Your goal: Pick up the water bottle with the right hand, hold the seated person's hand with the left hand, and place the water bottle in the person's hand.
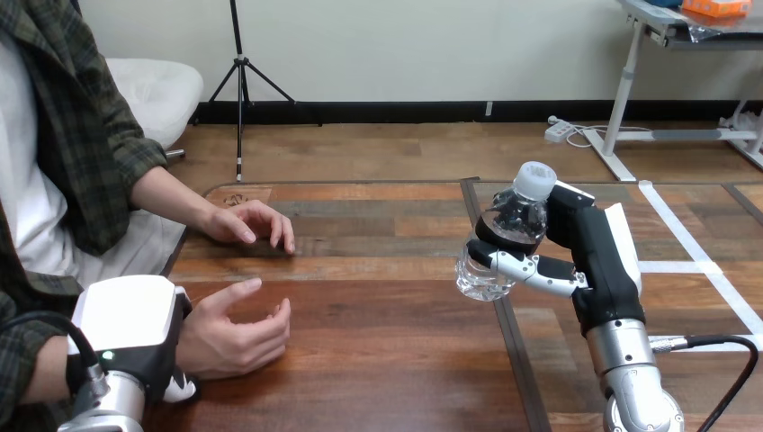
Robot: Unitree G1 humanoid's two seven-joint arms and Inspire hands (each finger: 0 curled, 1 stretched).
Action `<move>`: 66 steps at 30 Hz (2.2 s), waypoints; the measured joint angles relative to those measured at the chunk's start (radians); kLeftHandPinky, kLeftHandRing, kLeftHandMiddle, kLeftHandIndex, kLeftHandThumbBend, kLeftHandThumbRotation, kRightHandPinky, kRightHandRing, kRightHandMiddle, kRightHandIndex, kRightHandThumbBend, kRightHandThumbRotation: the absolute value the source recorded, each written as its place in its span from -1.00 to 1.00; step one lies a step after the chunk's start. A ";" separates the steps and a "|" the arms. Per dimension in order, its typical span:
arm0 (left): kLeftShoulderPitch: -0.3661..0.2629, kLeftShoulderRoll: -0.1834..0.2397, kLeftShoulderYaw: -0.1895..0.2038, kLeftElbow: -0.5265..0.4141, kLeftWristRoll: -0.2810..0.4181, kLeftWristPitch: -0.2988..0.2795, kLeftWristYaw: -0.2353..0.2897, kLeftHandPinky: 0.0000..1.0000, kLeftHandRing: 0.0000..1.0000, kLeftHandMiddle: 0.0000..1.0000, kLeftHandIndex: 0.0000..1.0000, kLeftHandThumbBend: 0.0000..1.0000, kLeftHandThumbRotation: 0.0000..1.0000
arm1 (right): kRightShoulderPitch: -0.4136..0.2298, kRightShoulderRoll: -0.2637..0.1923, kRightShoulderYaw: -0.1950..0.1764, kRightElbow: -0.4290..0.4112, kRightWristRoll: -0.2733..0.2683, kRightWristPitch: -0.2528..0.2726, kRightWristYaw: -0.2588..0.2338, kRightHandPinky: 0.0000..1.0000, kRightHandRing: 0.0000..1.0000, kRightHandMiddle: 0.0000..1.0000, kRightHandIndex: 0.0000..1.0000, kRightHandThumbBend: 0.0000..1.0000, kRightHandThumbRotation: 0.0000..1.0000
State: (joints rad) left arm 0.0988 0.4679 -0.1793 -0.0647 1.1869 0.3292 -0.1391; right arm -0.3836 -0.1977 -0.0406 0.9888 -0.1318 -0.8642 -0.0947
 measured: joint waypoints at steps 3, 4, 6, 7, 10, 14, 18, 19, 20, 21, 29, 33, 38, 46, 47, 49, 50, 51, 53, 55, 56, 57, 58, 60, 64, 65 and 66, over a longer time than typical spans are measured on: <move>0.000 0.000 -0.004 0.004 -0.001 0.004 -0.004 0.19 0.22 0.28 0.33 0.61 -1.00 | 0.000 0.000 0.000 0.000 0.001 0.000 0.000 -0.18 -0.11 0.00 0.09 0.44 -1.00; 0.000 0.000 -0.005 0.005 -0.001 0.005 -0.006 0.19 0.22 0.28 0.34 0.60 -1.00 | 0.000 0.000 0.000 0.000 0.000 0.000 0.000 -0.18 -0.11 0.00 0.09 0.44 -1.00; 0.000 0.001 -0.007 0.006 -0.001 0.010 -0.016 0.19 0.23 0.28 0.35 0.59 -1.00 | 0.000 0.000 0.000 0.000 0.000 0.000 0.000 -0.18 -0.11 0.00 0.09 0.44 -1.00; 0.000 0.001 -0.008 0.006 -0.001 0.013 -0.023 0.19 0.23 0.29 0.35 0.58 -1.00 | 0.000 0.000 0.000 0.000 0.000 0.000 0.000 -0.18 -0.11 0.00 0.09 0.44 -1.00; 0.000 0.002 -0.012 0.005 -0.001 0.020 -0.046 0.20 0.25 0.31 0.35 0.59 -1.00 | 0.000 0.000 0.000 0.000 -0.004 0.000 -0.001 -0.17 -0.11 0.00 0.08 0.42 -1.00; -0.001 0.002 -0.015 0.005 -0.001 0.025 -0.058 0.20 0.25 0.30 0.35 0.60 -1.00 | 0.000 -0.001 0.000 0.000 -0.003 0.000 -0.001 -0.17 -0.11 -0.01 0.08 0.43 -1.00; -0.005 0.003 -0.020 0.003 0.002 0.035 -0.077 0.20 0.25 0.30 0.32 0.58 -1.00 | 0.000 -0.001 -0.001 0.000 -0.001 0.000 0.000 -0.17 -0.11 -0.01 0.08 0.43 -1.00; -0.007 0.003 -0.021 0.002 0.003 0.039 -0.084 0.20 0.25 0.30 0.32 0.58 -1.00 | 0.000 -0.001 -0.001 0.000 -0.001 0.000 0.000 -0.17 -0.11 -0.01 0.08 0.43 -1.00; -0.010 0.003 -0.023 0.001 0.004 0.043 -0.092 0.20 0.25 0.30 0.31 0.58 -1.00 | 0.000 -0.001 -0.001 0.000 -0.002 0.000 0.000 -0.18 -0.11 -0.01 0.08 0.43 -1.00; -0.012 0.003 -0.024 -0.001 0.004 0.046 -0.099 0.21 0.25 0.30 0.31 0.58 -1.00 | 0.000 -0.001 -0.001 0.000 -0.002 0.000 0.000 -0.18 -0.11 -0.01 0.08 0.43 -1.00; -0.034 0.009 -0.035 -0.011 0.007 0.075 -0.181 0.28 0.33 0.37 0.35 0.51 -1.00 | 0.000 -0.002 -0.001 0.000 -0.002 0.000 0.000 -0.17 -0.11 0.00 0.08 0.42 -1.00; -0.042 0.018 -0.039 -0.016 0.007 0.081 -0.212 0.28 0.34 0.37 0.36 0.53 -1.00 | 0.000 -0.002 -0.001 0.000 -0.002 0.000 0.000 -0.17 -0.11 0.00 0.08 0.43 -1.00; -0.044 0.029 -0.044 -0.016 0.007 0.081 -0.211 0.27 0.32 0.36 0.34 0.55 -1.00 | 0.000 -0.002 -0.001 0.000 0.002 0.001 0.002 -0.17 -0.10 0.01 0.08 0.43 -1.00; -0.043 0.030 -0.047 -0.014 0.003 0.079 -0.193 0.28 0.32 0.36 0.33 0.55 -1.00 | 0.000 -0.003 -0.003 0.000 0.005 0.001 0.002 -0.19 -0.10 0.01 0.08 0.43 -1.00; -0.042 0.030 -0.048 -0.014 0.003 0.079 -0.191 0.28 0.33 0.36 0.33 0.55 -1.00 | 0.000 -0.003 -0.003 0.000 0.004 0.001 0.002 -0.19 -0.10 0.01 0.08 0.43 -1.00; -0.042 0.030 -0.049 -0.013 0.002 0.079 -0.189 0.28 0.33 0.37 0.33 0.54 -1.00 | 0.000 -0.004 -0.003 0.000 0.004 0.001 0.002 -0.18 -0.10 0.01 0.07 0.43 -1.00; -0.042 0.030 -0.050 -0.012 0.003 0.079 -0.188 0.29 0.33 0.37 0.33 0.54 -1.00 | 0.000 -0.004 -0.003 0.000 0.004 0.001 0.002 -0.18 -0.10 0.01 0.07 0.43 -1.00; -0.042 0.030 -0.051 -0.012 0.003 0.079 -0.188 0.29 0.33 0.37 0.34 0.54 -1.00 | 0.000 -0.004 -0.003 0.000 0.004 0.001 0.002 -0.18 -0.10 0.01 0.07 0.43 -1.00; -0.042 0.030 -0.053 -0.010 0.002 0.078 -0.187 0.28 0.33 0.36 0.34 0.53 -1.00 | 0.000 -0.004 -0.003 0.000 0.003 0.001 0.001 -0.17 -0.10 0.01 0.07 0.43 -1.00; -0.042 0.031 -0.055 -0.006 0.002 0.075 -0.182 0.28 0.32 0.36 0.34 0.52 -1.00 | 0.000 -0.004 -0.003 0.000 0.003 0.001 0.001 -0.17 -0.10 0.01 0.07 0.43 -1.00; -0.042 0.031 -0.055 -0.004 0.001 0.073 -0.178 0.28 0.32 0.36 0.34 0.52 -1.00 | 0.000 -0.004 -0.003 0.000 0.003 0.001 0.002 -0.17 -0.10 0.01 0.07 0.43 -1.00; -0.042 0.031 -0.056 -0.003 0.001 0.072 -0.176 0.28 0.32 0.36 0.34 0.52 -1.00 | 0.000 -0.004 -0.003 0.000 0.004 0.001 0.002 -0.17 -0.10 0.01 0.07 0.43 -1.00; -0.042 0.031 -0.056 -0.002 0.000 0.072 -0.175 0.28 0.32 0.36 0.34 0.52 -1.00 | 0.000 -0.004 -0.003 0.000 0.005 0.001 0.003 -0.17 -0.10 0.01 0.07 0.44 -1.00; -0.042 0.032 -0.057 -0.001 -0.002 0.069 -0.170 0.28 0.32 0.36 0.34 0.51 -1.00 | 0.000 -0.004 -0.003 0.000 0.005 0.001 0.003 -0.16 -0.10 0.01 0.06 0.44 -1.00; -0.042 0.033 -0.056 0.001 -0.012 0.064 -0.161 0.28 0.31 0.34 0.34 0.51 -1.00 | 0.000 -0.004 -0.003 0.000 0.005 0.001 0.003 -0.16 -0.10 0.01 0.06 0.43 -1.00; -0.042 0.033 -0.056 0.002 -0.012 0.064 -0.160 0.28 0.31 0.34 0.33 0.51 -1.00 | 0.000 -0.004 -0.003 0.000 0.005 0.001 0.003 -0.17 -0.10 0.01 0.06 0.43 -1.00; -0.042 0.033 -0.057 0.002 -0.013 0.064 -0.160 0.28 0.31 0.34 0.33 0.51 -1.00 | 0.000 -0.004 -0.003 0.000 0.005 0.001 0.004 -0.17 -0.10 0.01 0.06 0.43 -1.00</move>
State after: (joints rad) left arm 0.0565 0.5013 -0.2358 -0.0624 1.1742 0.3930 -0.2990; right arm -0.3836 -0.2016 -0.0435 0.9888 -0.1267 -0.8636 -0.0909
